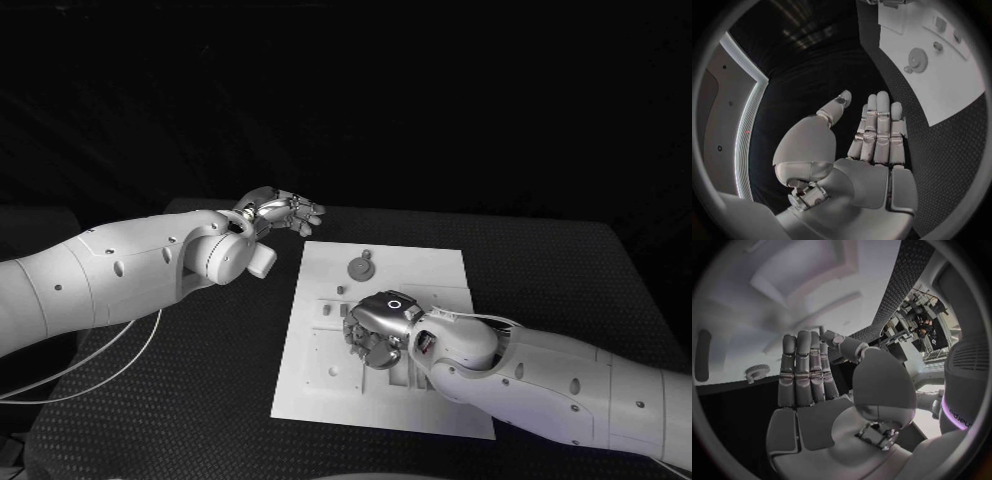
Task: Assemble the parts on the task board
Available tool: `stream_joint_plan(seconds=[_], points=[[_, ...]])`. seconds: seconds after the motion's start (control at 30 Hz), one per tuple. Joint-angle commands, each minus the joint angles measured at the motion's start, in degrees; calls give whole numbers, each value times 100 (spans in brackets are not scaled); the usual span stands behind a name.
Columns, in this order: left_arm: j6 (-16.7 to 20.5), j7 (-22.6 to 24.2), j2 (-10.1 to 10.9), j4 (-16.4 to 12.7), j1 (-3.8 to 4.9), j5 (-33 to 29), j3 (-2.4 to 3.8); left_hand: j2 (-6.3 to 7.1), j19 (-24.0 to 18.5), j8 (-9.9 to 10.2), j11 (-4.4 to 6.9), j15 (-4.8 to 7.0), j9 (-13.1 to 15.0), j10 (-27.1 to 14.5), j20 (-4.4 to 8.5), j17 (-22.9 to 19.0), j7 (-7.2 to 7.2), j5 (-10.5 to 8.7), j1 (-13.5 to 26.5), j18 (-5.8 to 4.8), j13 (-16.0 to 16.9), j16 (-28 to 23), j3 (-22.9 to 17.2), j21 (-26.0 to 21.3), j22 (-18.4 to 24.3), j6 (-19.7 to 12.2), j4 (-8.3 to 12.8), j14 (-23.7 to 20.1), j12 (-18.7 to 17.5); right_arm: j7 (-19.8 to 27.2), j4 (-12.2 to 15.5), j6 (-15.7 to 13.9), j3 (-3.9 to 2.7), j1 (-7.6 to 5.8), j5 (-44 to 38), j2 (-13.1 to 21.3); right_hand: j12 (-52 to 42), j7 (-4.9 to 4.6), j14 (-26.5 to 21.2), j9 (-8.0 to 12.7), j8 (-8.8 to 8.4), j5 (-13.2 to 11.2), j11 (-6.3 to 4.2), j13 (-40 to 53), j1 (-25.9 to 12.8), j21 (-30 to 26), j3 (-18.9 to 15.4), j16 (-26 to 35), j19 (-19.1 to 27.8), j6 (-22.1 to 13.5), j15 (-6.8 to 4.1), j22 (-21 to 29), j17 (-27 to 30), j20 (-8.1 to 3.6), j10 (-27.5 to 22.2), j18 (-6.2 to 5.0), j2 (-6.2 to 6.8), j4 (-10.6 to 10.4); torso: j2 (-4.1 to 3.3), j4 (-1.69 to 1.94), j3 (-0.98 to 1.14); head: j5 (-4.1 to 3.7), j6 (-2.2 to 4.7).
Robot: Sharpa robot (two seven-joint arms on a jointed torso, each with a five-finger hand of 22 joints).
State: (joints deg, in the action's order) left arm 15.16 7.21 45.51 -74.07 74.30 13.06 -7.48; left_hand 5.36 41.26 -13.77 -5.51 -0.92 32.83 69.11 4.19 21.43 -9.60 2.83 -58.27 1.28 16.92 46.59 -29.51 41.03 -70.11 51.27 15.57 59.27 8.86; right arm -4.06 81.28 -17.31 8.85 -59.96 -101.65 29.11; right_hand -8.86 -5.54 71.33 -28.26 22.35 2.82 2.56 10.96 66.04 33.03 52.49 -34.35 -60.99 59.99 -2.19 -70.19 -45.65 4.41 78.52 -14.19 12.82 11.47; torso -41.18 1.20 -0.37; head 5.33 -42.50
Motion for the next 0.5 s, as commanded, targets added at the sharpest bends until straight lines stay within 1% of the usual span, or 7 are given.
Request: stream_joint_plan(seconds=[0.03, 0.2, 0.3, 0.4, 0.5], points=[[-76, 40, 1, -26, 18, -31, 6, -10, 36, -21, 2, -5, 0, -53, 47, 8, -5, 13, 44, -5, 7, -31, 28, -40, -9, -48, -9, 25, 21, -17, -47, 145, 9, 11, -55, -16, 23, 1, 32, -11, 18, -1, 1, 7, -8, 36, 18, 33, -24, 48, -6, -5, -6, -29, 29, -81, -73, 7, 1, -5, 4, 9, -13], [-76, 40, 3, -27, 21, -31, 6, -9, 36, -20, 2, -5, 0, -55, 47, 10, -6, 13, 43, -5, 7, -34, 29, -42, -10, -51, -7, 25, 23, -12, -46, 145, 10, 11, -50, -13, 25, 0, 33, -13, 17, -1, 1, 9, -11, 36, 16, 36, -24, 47, -6, -7, -11, -29, 30, -81, -77, 9, 4, -11, 3, 6, -12], [-77, 40, 3, -26, 22, -31, 6, -9, 36, -20, 2, -6, -1, -57, 47, 12, -6, 13, 43, -5, 7, -36, 29, -43, -10, -53, -7, 25, 24, -1, -12, 148, 13, 11, -30, -13, 26, 0, 34, -15, 16, -1, 1, 11, -12, 37, 14, 38, -24, 47, -7, -8, -14, -29, 32, -81, -78, 11, -1, -5, 0, 7, -21], [-73, 38, 3, -22, 23, -31, 5, -9, 36, -20, 1, -6, -1, -58, 47, 13, -7, 13, 43, -5, 8, -38, 29, -44, -11, -54, -7, 26, 25, 8, 30, 152, 15, 11, -10, -7, 27, 0, 35, -17, 16, -1, 0, 12, -14, 37, 13, 40, -24, 48, -7, -9, -17, -30, 32, -81, -80, 13, -1, 3, 6, 9, -39], [-73, 38, 4, -18, 23, -31, 5, -9, 36, -20, 1, -6, -1, -59, 47, 15, -7, 13, 43, -5, 8, -40, 30, -45, -12, -55, -7, 26, 26, 24, 40, 162, 17, 11, 29, 6, 28, 0, 36, -18, 16, -1, 0, 13, -15, 37, 11, 42, -24, 48, -7, -10, -20, -30, 33, -81, -82, 15, 0, 4, 7, 11, -41]])
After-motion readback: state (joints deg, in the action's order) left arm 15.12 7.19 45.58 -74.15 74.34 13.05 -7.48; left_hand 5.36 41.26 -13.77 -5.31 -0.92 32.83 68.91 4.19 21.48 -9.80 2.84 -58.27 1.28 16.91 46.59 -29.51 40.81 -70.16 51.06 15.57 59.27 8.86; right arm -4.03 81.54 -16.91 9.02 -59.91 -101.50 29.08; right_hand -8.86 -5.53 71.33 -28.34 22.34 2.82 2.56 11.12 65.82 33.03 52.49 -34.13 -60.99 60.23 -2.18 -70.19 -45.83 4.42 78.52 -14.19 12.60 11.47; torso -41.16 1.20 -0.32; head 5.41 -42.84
